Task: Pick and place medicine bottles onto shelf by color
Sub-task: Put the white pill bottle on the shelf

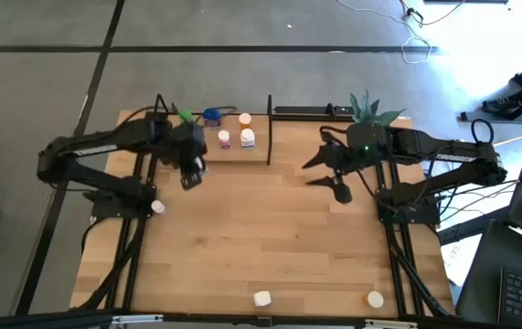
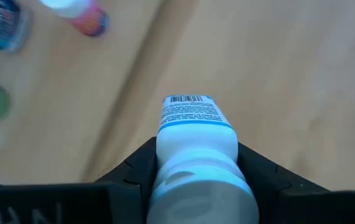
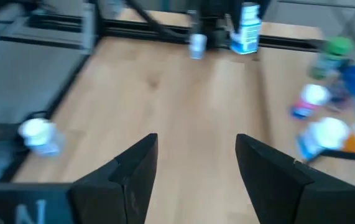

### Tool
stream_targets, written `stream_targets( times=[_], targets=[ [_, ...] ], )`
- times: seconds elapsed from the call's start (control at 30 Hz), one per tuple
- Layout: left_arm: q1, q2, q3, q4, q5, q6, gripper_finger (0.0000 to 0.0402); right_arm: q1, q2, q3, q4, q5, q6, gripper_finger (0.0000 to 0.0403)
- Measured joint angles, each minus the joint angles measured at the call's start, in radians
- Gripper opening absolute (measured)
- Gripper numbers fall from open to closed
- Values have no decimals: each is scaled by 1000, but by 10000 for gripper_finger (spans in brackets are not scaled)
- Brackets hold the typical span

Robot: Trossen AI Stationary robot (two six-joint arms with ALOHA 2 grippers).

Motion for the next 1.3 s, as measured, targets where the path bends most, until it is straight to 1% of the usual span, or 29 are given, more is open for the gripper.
stream_targets(
  times=[0.1,0.27,0.4,0.57,0.63,0.73,0.83,1.0,1.17,1.3],
  targets=[
    [102,40,0,5,0,129,144,0,0,0,1,82,-1,218],
    [255,118,-1,32,0,362,144,0,0,0,1,169,31,218],
    [360,186,-1,72,7,535,144,0,0,0,1,212,46,218],
    [456,271,-1,143,57,676,144,0,0,0,1,231,53,218],
    [479,300,-1,163,59,742,144,1,0,0,5,259,83,218],
    [497,343,-1,186,59,835,143,1,0,0,16,351,152,218],
    [503,378,-1,216,58,889,143,0,0,0,15,432,185,218],
    [503,407,-1,226,45,912,143,0,0,0,15,526,238,218],
    [503,408,-1,255,45,945,143,0,0,0,16,539,241,218],
    [518,408,-1,268,44,955,143,1,0,0,17,608,256,218]
  ],
)
